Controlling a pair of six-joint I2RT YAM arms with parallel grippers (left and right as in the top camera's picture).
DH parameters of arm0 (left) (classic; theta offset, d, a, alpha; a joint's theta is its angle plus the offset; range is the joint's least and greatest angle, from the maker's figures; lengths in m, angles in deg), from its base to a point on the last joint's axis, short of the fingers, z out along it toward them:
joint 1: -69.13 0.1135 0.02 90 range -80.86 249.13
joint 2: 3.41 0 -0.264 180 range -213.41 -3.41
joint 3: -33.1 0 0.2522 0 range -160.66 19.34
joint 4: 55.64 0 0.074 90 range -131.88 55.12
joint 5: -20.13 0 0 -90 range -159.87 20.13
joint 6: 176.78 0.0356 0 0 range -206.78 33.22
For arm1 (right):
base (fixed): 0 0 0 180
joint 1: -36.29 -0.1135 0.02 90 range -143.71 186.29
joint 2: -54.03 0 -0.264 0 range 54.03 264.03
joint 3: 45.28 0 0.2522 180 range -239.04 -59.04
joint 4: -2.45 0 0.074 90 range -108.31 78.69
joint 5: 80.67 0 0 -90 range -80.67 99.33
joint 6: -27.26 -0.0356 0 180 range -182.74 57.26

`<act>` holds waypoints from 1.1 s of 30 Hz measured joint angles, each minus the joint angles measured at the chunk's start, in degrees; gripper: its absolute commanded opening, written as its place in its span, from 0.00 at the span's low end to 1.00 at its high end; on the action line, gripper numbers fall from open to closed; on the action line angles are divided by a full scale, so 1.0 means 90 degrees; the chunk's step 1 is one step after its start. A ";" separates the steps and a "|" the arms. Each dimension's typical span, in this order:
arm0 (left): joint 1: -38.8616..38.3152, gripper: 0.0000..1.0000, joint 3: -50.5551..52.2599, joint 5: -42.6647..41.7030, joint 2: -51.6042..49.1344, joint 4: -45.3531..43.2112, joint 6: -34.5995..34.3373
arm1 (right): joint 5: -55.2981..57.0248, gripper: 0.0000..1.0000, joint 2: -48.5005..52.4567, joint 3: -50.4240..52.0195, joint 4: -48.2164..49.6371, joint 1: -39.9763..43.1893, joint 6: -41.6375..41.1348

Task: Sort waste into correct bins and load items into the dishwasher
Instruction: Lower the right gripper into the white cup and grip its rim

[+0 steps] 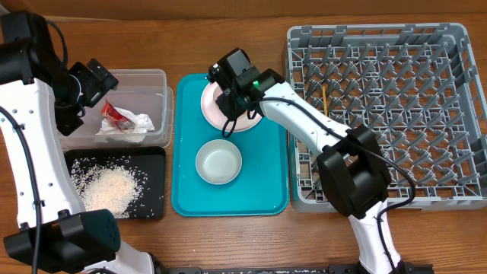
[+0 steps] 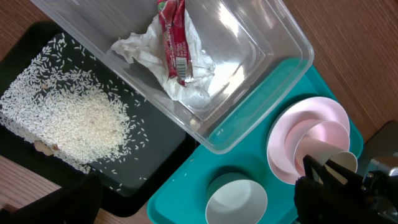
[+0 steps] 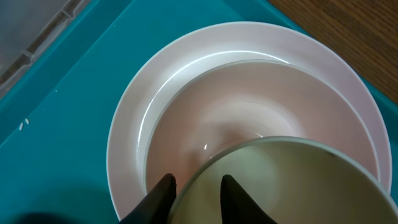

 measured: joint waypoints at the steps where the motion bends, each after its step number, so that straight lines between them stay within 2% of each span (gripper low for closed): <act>1: 0.0000 1.00 0.0000 0.0000 0.0000 0.0000 0.0000 | 0.0000 0.26 0.0000 0.0000 0.0034 0.0000 0.0000; 33: 0.0000 1.00 0.0000 0.0000 0.0000 -0.0002 0.0000 | 0.0000 0.26 -0.0216 -0.0007 -0.0124 -0.0002 0.0012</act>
